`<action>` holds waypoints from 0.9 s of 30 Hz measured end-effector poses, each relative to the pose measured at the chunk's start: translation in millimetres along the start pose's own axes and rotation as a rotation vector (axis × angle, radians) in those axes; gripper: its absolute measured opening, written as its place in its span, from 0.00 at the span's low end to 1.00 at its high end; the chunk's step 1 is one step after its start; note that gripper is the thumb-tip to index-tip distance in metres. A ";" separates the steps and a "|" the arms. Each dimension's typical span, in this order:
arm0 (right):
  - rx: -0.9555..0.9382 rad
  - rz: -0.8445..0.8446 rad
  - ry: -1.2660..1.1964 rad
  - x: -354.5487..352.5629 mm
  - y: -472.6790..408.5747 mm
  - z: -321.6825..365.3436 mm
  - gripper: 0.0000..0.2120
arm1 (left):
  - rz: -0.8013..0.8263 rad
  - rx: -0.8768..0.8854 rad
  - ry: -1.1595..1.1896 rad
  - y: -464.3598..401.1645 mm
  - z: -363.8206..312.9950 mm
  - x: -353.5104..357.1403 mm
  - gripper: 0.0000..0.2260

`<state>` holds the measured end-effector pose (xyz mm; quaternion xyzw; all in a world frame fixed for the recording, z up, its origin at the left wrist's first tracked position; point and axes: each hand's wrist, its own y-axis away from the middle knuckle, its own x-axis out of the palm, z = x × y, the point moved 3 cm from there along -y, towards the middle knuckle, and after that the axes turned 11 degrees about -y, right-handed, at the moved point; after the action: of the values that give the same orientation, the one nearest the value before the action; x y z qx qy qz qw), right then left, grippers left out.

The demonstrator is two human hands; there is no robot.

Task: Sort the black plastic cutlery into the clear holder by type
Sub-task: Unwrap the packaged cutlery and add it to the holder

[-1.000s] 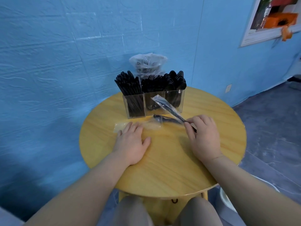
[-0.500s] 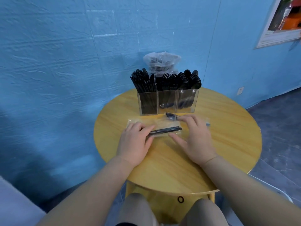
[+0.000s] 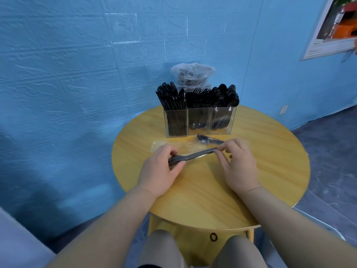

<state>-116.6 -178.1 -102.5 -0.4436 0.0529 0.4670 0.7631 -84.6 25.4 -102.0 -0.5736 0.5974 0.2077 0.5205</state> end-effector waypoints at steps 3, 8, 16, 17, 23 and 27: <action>0.059 -0.039 -0.092 -2.8 -1.9 -1.0 0.01 | 0.016 -0.063 0.159 0.0 3.9 -1.2 0.07; 0.142 -0.086 -0.175 -5.1 -2.9 -5.9 0.03 | 0.058 -0.155 0.321 -3.6 8.7 4.0 0.05; 0.396 -0.150 -0.411 -6.8 -5.4 -9.5 0.04 | 0.013 -0.196 0.313 -4.5 12.7 1.3 0.09; 0.424 -0.156 -0.420 -8.9 -5.7 -9.7 0.02 | 0.009 -0.207 0.322 -4.3 12.8 0.8 0.09; 0.387 -0.010 -0.189 -0.2 -6.1 -6.0 0.15 | 0.017 -0.214 0.321 -3.3 10.4 -0.6 0.09; 0.513 -0.300 -0.203 -15.4 -7.2 -21.0 0.09 | 0.017 -0.219 0.313 -4.1 9.6 -0.3 0.10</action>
<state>-112.7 -204.9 -103.0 -0.1905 0.0265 0.3623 0.9120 -77.3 32.7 -103.9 -0.6472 0.6496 0.1841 0.3539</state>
